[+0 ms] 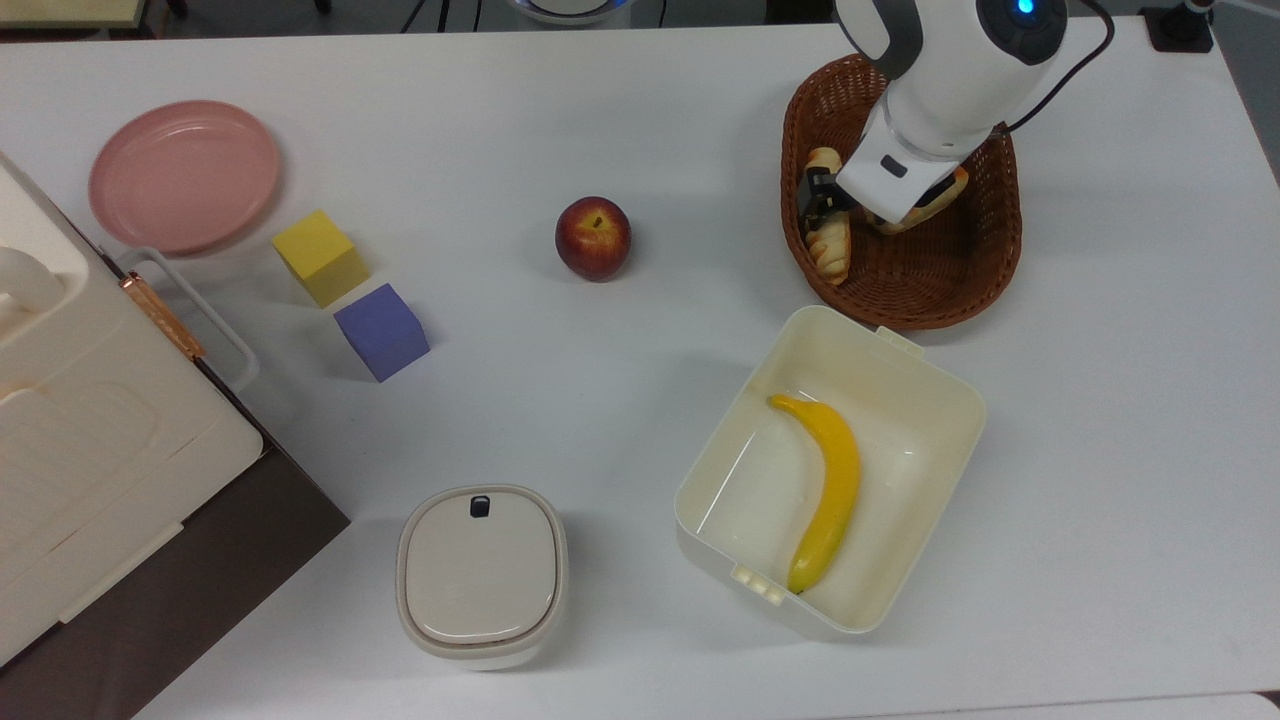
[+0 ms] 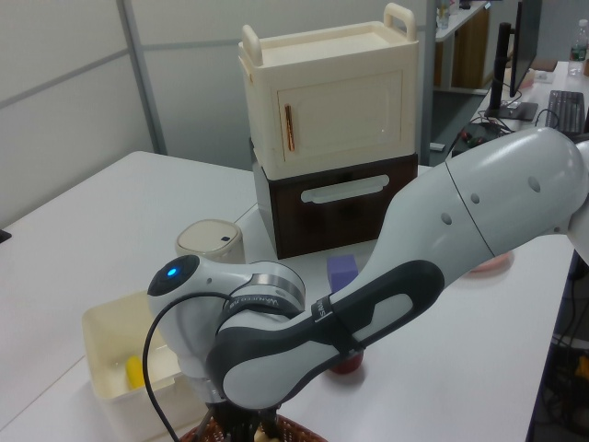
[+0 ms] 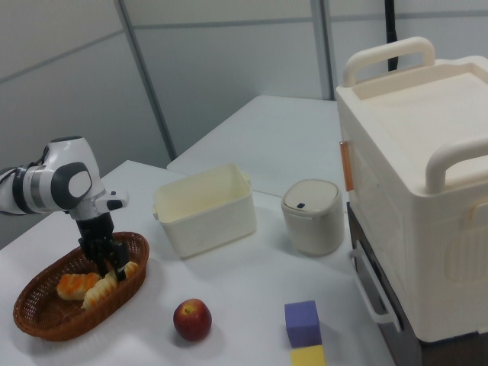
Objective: Put the bread on the table
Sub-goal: 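Lower the gripper and grasp the long bread roll in the basket, then lift the long bread roll out and carry it beside the apple, then lower the roll onto the table and open the gripper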
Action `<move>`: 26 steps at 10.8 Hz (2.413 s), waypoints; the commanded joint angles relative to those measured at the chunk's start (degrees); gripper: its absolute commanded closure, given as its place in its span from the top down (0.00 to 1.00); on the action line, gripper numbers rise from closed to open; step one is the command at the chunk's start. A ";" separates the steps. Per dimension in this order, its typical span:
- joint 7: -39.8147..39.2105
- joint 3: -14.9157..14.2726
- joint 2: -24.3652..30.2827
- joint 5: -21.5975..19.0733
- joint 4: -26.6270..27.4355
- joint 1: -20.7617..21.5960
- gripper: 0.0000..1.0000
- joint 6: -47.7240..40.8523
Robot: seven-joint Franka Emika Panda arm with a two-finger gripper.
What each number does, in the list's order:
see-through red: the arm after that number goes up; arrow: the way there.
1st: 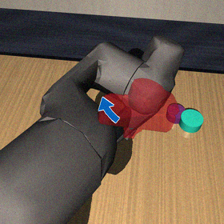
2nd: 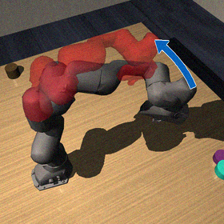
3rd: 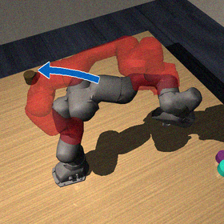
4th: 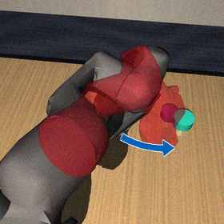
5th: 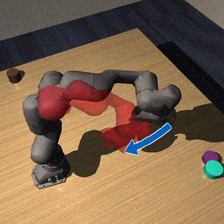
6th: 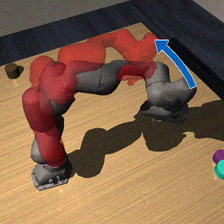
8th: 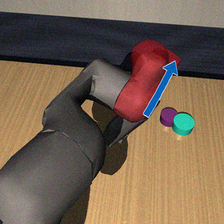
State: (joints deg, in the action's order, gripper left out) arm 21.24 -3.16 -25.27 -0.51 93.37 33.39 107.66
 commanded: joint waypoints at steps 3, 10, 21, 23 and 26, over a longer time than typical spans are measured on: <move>1.00 -0.88 2.68 0.60 -0.03 0.71 0.20 0.10; -5.22 -1.67 11.29 0.59 -2.05 -5.42 0.21 -10.09; -19.29 -1.67 13.13 1.47 -7.15 -31.01 1.00 -9.22; -19.22 -1.85 15.68 1.56 -6.98 -31.81 1.00 -10.70; -22.27 -2.29 19.73 1.39 -6.98 -33.74 1.00 -15.62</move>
State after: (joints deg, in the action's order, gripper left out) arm 2.40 -5.14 -9.41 0.36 85.41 0.38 96.14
